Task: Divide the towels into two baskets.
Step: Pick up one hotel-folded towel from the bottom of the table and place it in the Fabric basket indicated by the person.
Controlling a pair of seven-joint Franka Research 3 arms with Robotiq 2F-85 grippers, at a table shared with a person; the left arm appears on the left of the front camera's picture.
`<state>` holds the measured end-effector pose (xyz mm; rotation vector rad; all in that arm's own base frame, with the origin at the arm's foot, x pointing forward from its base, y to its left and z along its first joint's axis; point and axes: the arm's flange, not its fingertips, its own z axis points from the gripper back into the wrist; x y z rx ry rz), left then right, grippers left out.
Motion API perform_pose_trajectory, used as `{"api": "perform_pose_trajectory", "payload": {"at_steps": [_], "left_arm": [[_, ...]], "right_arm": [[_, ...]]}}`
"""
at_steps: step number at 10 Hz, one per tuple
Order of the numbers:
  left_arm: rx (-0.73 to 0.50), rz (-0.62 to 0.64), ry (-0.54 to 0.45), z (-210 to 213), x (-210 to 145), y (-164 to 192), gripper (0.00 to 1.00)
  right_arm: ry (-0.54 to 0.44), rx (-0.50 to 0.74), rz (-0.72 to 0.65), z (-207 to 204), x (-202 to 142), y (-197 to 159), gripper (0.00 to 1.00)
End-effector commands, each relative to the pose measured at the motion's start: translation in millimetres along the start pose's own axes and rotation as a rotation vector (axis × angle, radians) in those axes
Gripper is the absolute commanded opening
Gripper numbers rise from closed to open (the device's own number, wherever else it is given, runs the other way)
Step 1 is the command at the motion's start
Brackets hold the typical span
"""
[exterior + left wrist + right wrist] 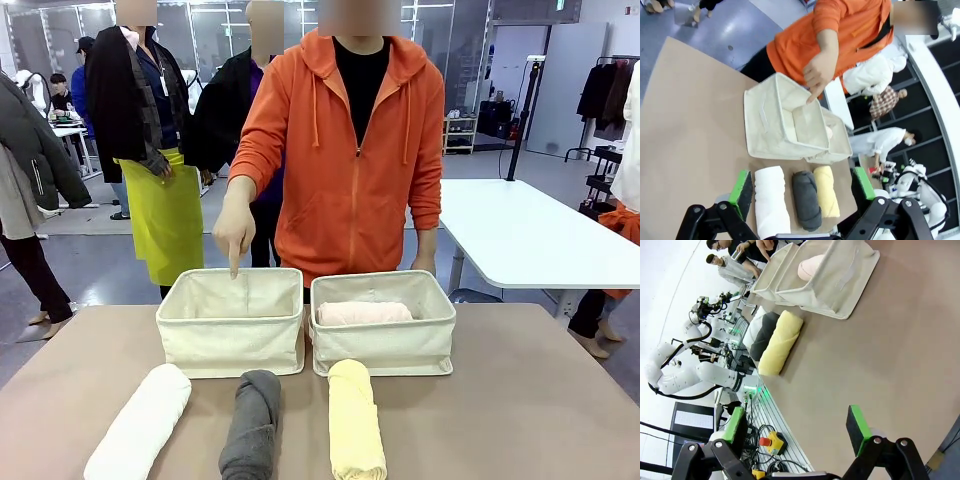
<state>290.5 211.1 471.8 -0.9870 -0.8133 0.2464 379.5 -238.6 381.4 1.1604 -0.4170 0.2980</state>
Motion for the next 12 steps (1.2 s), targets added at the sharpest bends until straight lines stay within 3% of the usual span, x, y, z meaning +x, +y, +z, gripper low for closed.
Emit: {"api": "perform_pose_trajectory", "payload": {"at_steps": [1, 4, 7, 9, 12], "left_arm": [[0.064, -0.028, 0.165, -55, -20, -22, 1.0], [0.14, -0.135, 0.359, -107, -46, -48, 1.0], [0.314, -0.236, 0.525, -143, -90, -57, 1.0], [0.421, -0.318, 0.586, -158, -115, -52, 1.0], [0.536, -0.308, 0.632, -175, -151, -44, 1.0]], "right_arm": [[-0.007, 0.008, 0.002, 2, 0, 2, 1.0], [-0.007, 0.008, 0.002, 2, 0, 2, 1.0], [-0.007, 0.008, 0.002, 2, 0, 2, 1.0], [-0.007, 0.008, 0.002, 2, 0, 2, 1.0], [-0.007, 0.008, 0.002, 2, 0, 2, 1.0]]}}
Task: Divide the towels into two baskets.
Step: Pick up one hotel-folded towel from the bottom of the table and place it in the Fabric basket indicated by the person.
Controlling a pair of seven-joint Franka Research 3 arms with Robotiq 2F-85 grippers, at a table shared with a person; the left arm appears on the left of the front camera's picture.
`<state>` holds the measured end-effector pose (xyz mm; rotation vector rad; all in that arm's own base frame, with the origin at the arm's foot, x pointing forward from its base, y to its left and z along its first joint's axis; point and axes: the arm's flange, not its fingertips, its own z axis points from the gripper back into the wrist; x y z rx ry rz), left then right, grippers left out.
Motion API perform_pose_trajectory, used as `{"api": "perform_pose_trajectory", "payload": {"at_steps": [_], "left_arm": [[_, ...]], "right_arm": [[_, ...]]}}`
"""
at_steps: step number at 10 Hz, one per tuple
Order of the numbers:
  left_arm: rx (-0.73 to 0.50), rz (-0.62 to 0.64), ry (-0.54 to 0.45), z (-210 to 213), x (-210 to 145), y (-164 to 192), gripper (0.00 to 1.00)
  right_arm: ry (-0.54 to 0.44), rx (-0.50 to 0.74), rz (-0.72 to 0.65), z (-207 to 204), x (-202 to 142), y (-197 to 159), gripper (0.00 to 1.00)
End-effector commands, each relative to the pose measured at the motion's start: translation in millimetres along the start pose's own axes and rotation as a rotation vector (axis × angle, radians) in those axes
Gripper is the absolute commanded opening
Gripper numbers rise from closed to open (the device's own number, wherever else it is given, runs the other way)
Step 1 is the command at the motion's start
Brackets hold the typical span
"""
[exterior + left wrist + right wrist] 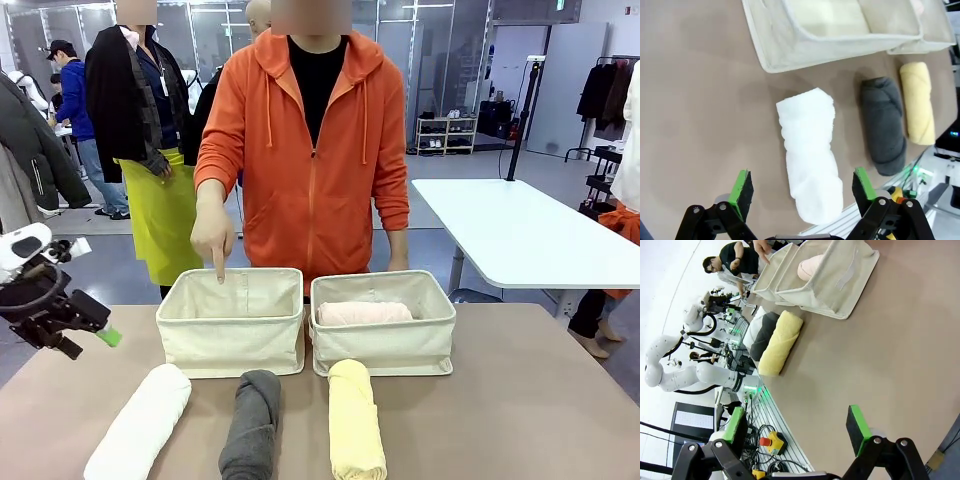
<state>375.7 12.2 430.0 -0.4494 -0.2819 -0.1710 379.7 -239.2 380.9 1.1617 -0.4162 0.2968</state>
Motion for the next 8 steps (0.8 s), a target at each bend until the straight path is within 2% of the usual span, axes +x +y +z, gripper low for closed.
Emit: {"api": "perform_pose_trajectory", "payload": {"at_steps": [1, 4, 8], "left_arm": [[0.068, 0.034, 0.042, -47, -91, -23, 1.0], [0.077, 0.014, 0.1, -82, -107, -37, 1.0], [0.158, -0.016, 0.106, -110, -117, -42, 1.0]], "right_arm": [[-0.007, 0.007, 0.003, 1, 0, 3, 1.0], [-0.007, 0.007, 0.003, 1, 0, 3, 1.0], [-0.007, 0.007, 0.003, 1, 0, 3, 1.0]]}}
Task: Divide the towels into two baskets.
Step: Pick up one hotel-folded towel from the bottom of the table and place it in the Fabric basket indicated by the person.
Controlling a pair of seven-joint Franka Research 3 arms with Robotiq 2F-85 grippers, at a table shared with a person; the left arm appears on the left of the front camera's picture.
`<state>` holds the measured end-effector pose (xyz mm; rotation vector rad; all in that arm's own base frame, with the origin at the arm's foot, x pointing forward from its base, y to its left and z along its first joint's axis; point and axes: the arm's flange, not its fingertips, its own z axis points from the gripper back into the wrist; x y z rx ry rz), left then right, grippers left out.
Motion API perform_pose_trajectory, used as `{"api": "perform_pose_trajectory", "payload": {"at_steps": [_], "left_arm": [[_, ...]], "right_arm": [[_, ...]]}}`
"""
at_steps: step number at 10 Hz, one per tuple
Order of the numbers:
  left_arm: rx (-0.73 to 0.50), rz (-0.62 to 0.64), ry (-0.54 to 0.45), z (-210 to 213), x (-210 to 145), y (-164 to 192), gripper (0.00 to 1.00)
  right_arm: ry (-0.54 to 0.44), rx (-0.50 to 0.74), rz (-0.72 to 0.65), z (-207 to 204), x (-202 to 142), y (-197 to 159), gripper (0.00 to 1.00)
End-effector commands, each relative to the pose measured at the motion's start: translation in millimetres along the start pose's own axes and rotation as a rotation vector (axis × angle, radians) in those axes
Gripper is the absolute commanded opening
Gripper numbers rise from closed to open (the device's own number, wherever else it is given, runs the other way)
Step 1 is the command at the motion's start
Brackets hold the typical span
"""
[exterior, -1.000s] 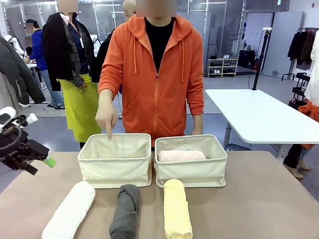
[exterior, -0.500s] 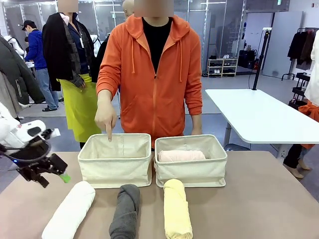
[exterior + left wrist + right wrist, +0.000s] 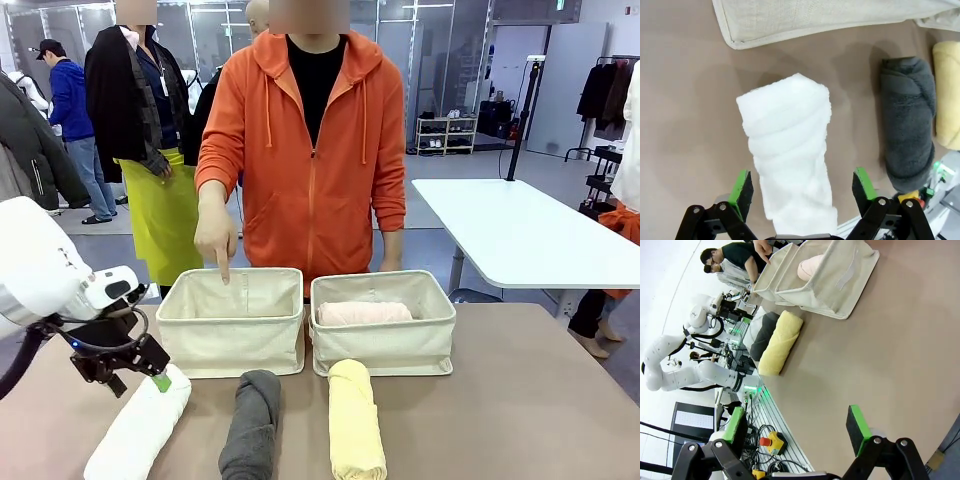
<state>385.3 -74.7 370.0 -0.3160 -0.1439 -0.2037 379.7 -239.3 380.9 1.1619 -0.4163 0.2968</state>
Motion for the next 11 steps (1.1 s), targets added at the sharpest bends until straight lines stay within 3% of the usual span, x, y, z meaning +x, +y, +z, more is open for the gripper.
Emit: {"api": "perform_pose_trajectory", "payload": {"at_steps": [1, 7, 8, 9, 10, 11], "left_arm": [[0.035, 0.015, -0.038, -42, -116, 3, 1.0], [0.068, -0.003, 0.013, -61, -128, 2, 1.0], [0.066, -0.008, 0.015, -61, -128, 3, 0.81], [0.069, -0.008, 0.014, -59, -128, 3, 0.81], [0.067, -0.009, 0.011, -59, -128, 4, 0.62], [0.065, -0.002, 0.013, -58, -129, 3, 0.75]], "right_arm": [[-0.007, 0.007, 0.003, 1, 0, 3, 1.0], [-0.007, 0.007, 0.003, 1, 0, 3, 1.0], [-0.007, 0.007, 0.003, 1, 0, 3, 1.0], [-0.007, 0.007, 0.003, 1, 0, 3, 1.0], [-0.007, 0.007, 0.003, 1, 0, 3, 1.0], [-0.007, 0.007, 0.003, 1, 0, 3, 1.0]]}}
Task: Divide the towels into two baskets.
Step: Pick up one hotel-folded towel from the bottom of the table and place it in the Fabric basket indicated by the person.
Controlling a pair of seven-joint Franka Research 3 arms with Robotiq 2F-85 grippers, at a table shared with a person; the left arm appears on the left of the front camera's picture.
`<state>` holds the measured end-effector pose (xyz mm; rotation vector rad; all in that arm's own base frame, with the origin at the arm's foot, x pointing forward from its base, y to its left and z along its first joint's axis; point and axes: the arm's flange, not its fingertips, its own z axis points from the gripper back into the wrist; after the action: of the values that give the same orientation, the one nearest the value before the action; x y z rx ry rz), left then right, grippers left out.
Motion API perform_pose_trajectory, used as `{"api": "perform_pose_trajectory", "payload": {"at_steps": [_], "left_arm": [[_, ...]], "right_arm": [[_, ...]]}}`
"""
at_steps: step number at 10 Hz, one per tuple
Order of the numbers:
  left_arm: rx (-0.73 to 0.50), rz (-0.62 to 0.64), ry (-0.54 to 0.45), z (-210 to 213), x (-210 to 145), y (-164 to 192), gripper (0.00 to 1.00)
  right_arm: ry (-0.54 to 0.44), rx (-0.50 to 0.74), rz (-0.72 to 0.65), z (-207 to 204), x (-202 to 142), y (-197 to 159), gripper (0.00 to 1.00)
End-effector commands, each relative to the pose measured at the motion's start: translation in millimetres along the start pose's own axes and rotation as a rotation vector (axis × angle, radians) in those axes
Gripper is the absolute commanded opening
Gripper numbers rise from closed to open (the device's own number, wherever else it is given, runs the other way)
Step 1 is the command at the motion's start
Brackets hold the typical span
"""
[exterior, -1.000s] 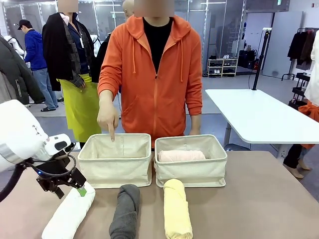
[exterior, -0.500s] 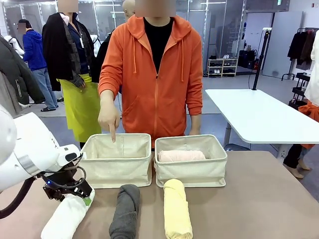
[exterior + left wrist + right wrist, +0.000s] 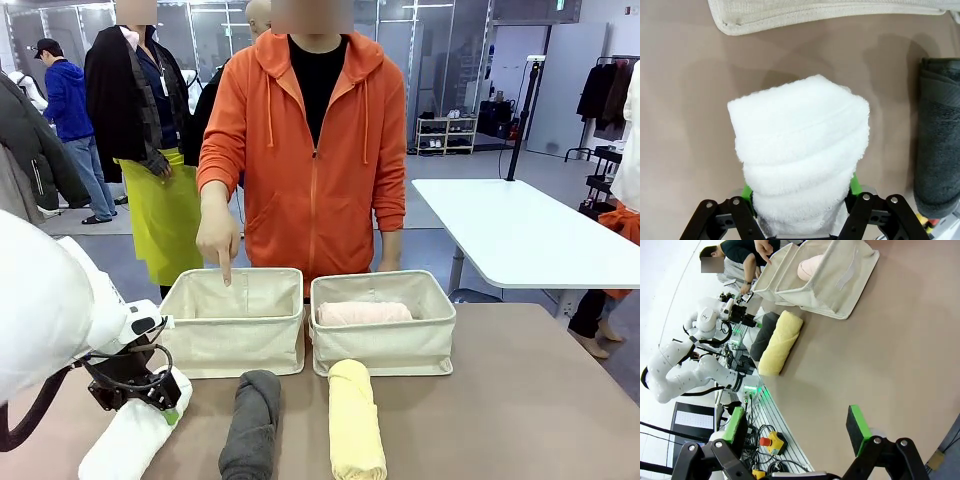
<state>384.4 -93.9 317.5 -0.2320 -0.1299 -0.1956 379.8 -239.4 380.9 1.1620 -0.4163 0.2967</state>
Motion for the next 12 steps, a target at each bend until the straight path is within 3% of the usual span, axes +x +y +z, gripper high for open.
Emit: {"api": "perform_pose_trajectory", "payload": {"at_steps": [1, 2, 3, 4, 5, 6, 12], "left_arm": [[-0.022, -0.008, -0.005, -7, -122, 6, 0.44], [-0.025, -0.006, -0.006, -6, -122, 5, 0.58], [-0.027, -0.003, -0.007, -5, -122, 5, 0.27], [-0.047, 0.0, 0.009, -4, -122, 4, 0.42], [-0.072, 0.02, -0.006, -1, -120, 4, 0.42], [-0.008, 0.017, 0.0, 4, -3, 0, 0.42], [-0.015, 0.024, -0.002, 6, -3, 0, 0.43]], "right_arm": [[-0.007, 0.007, 0.003, 1, 0, 3, 1.0], [-0.007, 0.007, 0.003, 1, 0, 3, 1.0], [-0.007, 0.007, 0.003, 1, 0, 3, 1.0], [-0.007, 0.007, 0.003, 1, 0, 3, 1.0], [-0.007, 0.007, 0.003, 1, 0, 3, 1.0], [-0.007, 0.007, 0.003, 1, 0, 3, 1.0], [-0.007, 0.007, 0.003, 1, 0, 3, 1.0]]}}
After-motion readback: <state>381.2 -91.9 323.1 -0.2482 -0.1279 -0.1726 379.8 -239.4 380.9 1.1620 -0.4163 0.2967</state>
